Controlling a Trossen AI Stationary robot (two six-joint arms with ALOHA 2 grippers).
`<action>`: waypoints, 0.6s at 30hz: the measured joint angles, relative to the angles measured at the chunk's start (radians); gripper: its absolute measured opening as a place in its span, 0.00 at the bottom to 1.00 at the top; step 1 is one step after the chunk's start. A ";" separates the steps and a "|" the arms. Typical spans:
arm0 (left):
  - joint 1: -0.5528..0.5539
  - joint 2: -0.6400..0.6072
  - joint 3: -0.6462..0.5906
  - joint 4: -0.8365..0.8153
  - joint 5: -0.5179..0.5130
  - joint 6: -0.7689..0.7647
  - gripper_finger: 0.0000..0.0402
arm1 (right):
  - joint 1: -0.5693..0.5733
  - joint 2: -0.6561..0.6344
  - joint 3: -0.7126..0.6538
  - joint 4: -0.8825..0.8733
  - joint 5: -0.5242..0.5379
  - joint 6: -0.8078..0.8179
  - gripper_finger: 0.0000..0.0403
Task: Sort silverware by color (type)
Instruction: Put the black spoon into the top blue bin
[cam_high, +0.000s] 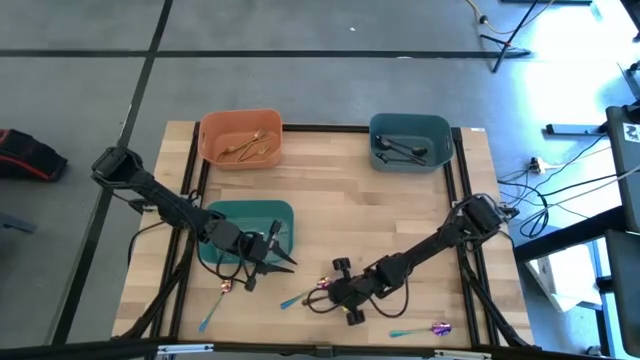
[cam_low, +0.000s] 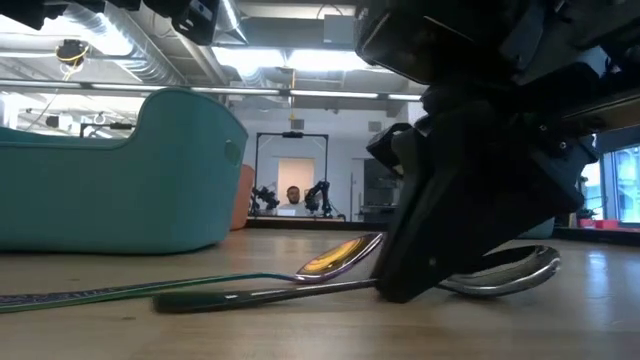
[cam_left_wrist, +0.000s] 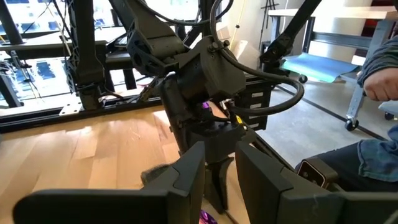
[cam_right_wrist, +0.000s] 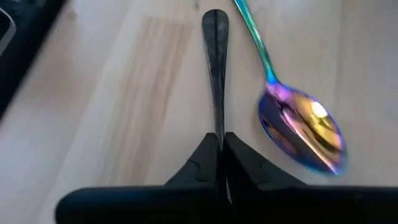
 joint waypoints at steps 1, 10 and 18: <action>0.000 0.000 0.000 0.000 0.000 0.000 0.21 | 0.008 -0.007 -0.001 -0.021 0.006 0.001 0.02; 0.000 0.000 0.000 0.014 -0.007 0.000 0.21 | 0.031 -0.114 -0.007 -0.291 0.062 0.028 0.01; 0.000 0.000 0.000 0.012 -0.008 0.000 0.21 | 0.035 -0.285 -0.115 -0.329 0.128 0.068 0.00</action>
